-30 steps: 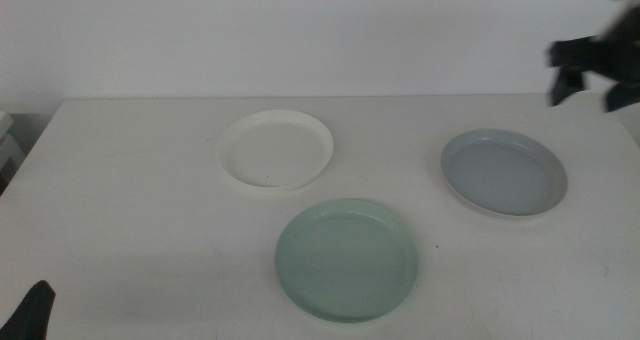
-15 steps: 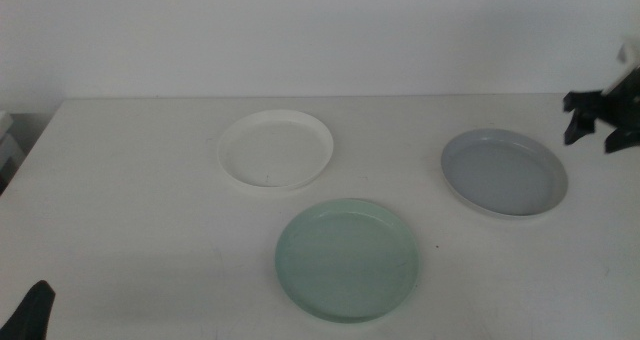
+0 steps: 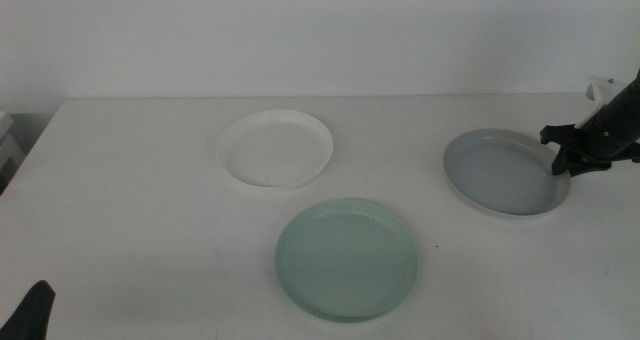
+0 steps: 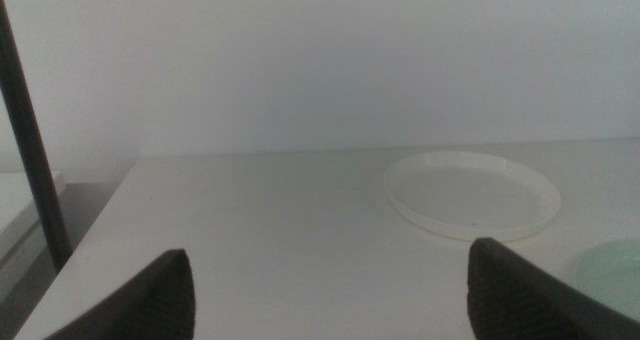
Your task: Stack the three bowls on top of each other.
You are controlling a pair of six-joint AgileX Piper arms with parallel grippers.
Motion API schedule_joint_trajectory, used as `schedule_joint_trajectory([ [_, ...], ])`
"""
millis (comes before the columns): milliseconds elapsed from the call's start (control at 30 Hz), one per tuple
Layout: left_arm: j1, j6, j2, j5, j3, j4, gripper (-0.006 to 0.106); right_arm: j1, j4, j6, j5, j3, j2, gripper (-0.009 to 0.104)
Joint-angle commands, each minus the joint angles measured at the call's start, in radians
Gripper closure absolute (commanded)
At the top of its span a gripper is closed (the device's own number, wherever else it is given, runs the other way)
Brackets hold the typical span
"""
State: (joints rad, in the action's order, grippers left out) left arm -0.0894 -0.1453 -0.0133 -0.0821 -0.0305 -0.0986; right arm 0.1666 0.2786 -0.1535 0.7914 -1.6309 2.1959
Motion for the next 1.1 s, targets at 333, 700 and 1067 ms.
schedule_joint_trajectory([
  [333, 0.002, -0.013, -0.014, 0.073, 0.005, 0.006, 0.002, -0.026, 0.189, -0.092, -0.046, 0.156, -0.364, 0.096],
  [700, 0.002, -0.013, -0.014, 0.073, 0.005, 0.006, 0.002, -0.341, 0.236, -0.065, -0.030, 0.272, -0.497, 0.096],
  [1067, 0.002, -0.013, -0.014, 0.073, 0.005, 0.006, 0.002, -0.533, 0.232, -0.028, -0.150, 0.413, -0.469, 0.096],
])
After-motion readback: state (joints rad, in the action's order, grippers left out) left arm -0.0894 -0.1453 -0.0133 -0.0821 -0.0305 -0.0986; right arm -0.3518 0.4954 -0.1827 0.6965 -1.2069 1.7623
